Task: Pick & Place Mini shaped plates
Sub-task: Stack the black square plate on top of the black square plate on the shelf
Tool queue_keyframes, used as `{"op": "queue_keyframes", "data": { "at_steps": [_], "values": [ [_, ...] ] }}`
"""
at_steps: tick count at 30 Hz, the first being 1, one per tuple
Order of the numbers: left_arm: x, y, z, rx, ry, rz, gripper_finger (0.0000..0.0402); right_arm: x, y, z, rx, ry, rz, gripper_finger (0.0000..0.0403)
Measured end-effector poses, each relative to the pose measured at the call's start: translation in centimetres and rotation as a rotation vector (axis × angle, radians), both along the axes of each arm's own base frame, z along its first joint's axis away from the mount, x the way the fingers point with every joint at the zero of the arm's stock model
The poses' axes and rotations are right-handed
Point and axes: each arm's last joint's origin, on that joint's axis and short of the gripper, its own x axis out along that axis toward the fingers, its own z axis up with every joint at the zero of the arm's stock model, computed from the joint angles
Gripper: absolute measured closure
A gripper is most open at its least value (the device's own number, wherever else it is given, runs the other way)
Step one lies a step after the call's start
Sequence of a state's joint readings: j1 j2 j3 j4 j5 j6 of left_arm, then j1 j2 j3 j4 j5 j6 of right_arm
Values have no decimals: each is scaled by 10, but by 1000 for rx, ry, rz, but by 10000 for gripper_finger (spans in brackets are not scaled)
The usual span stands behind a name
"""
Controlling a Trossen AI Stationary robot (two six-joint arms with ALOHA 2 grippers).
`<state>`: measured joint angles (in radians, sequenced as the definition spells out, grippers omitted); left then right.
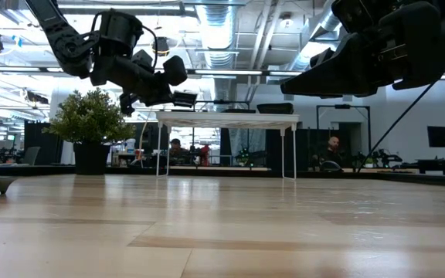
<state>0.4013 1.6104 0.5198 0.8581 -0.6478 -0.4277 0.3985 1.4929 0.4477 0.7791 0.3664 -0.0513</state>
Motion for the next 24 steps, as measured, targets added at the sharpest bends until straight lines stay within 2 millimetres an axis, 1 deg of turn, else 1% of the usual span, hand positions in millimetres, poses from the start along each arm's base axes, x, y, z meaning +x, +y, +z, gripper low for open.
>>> {"op": "queue_keyframes", "data": {
  "at_steps": [24],
  "values": [
    [0, 1, 1, 15, 8, -17, 385, 0, 0, 0, 0, 0, 0, 338]
  ]
}}
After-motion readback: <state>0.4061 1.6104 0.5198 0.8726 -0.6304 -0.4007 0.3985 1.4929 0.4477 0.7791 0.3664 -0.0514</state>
